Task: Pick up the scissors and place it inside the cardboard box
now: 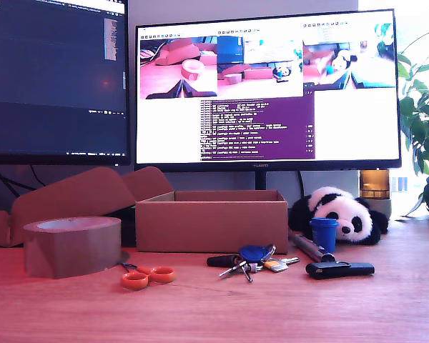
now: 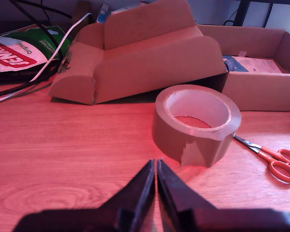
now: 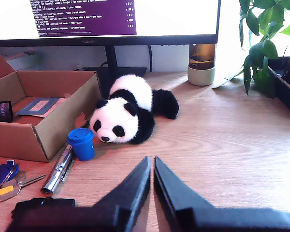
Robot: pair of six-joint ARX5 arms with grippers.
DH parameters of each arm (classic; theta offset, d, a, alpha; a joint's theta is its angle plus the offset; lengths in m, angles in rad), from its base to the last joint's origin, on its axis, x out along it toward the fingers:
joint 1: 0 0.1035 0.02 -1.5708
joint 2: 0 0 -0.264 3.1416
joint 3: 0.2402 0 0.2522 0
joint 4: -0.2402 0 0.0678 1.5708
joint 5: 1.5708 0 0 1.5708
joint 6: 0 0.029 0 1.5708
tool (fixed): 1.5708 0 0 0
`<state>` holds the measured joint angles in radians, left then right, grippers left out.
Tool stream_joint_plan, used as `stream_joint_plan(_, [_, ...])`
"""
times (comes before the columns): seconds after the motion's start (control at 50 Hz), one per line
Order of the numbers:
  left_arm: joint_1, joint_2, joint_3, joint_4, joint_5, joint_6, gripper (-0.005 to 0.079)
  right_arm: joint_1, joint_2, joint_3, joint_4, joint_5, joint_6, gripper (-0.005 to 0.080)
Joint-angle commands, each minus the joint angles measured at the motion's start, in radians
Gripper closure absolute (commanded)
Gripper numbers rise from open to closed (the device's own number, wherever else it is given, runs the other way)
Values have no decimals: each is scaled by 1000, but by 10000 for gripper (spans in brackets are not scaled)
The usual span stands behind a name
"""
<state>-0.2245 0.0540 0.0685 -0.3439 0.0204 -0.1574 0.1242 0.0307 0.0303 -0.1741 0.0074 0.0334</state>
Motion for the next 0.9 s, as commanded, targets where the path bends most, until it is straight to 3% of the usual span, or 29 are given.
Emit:
stream_joint_plan(0.0, [-1, 4, -21, 135, 172, -29, 765, 0, 3, -23, 6, -2, 22, 763])
stream_joint_plan(0.24, [-1, 4, -21, 135, 177, -30, 765, 0, 3, -23, 5, -5, 23, 762])
stream_joint_plan(0.46, [-24, 5, -21, 140, 249, -42, 765, 0, 3, -23, 8, -92, 77, 763])
stream_joint_plan(0.88, [-198, 5, -21, 140, 266, -53, 765, 42, 5, -23, 10, -220, 202, 763])
